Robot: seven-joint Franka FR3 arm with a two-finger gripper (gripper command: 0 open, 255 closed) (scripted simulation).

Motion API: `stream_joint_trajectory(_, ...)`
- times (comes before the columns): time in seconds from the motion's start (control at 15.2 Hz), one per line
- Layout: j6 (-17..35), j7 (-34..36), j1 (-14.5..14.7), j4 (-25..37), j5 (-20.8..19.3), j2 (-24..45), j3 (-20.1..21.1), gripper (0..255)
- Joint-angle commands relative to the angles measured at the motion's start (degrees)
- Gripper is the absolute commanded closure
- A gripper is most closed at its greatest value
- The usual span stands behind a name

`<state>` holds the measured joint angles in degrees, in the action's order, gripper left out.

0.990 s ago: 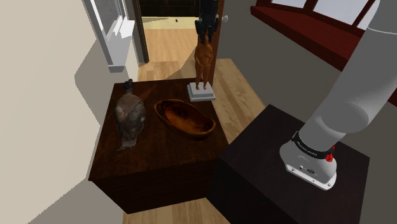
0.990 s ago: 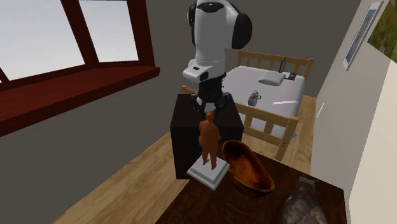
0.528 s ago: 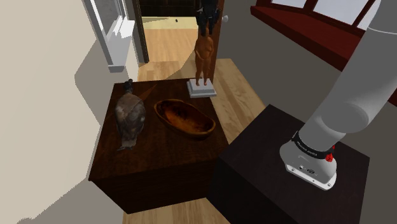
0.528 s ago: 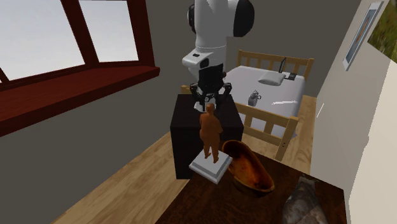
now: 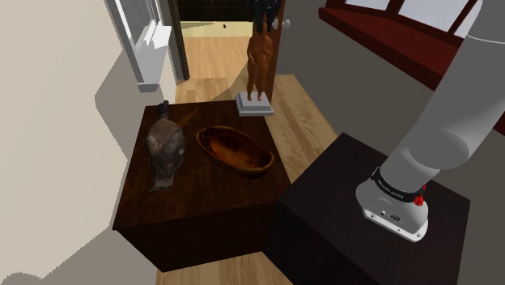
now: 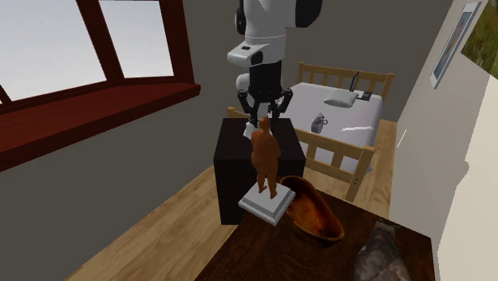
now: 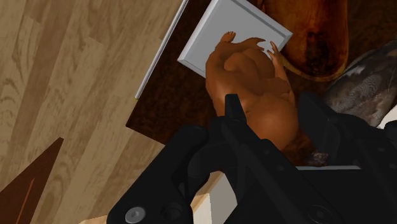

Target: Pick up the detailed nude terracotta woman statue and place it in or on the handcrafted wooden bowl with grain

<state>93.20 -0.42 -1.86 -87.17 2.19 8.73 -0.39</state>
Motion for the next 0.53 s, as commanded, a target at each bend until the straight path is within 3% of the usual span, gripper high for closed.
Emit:
stream_joint_trajectory(0.0, -1.80, 0.06, -0.01, 2.06, 0.00, 0.16, 0.00, 255)
stream_joint_trajectory(0.46, -8.53, 6.23, 3.40, 7.25, -0.06, -1.61, 2.53, 255)
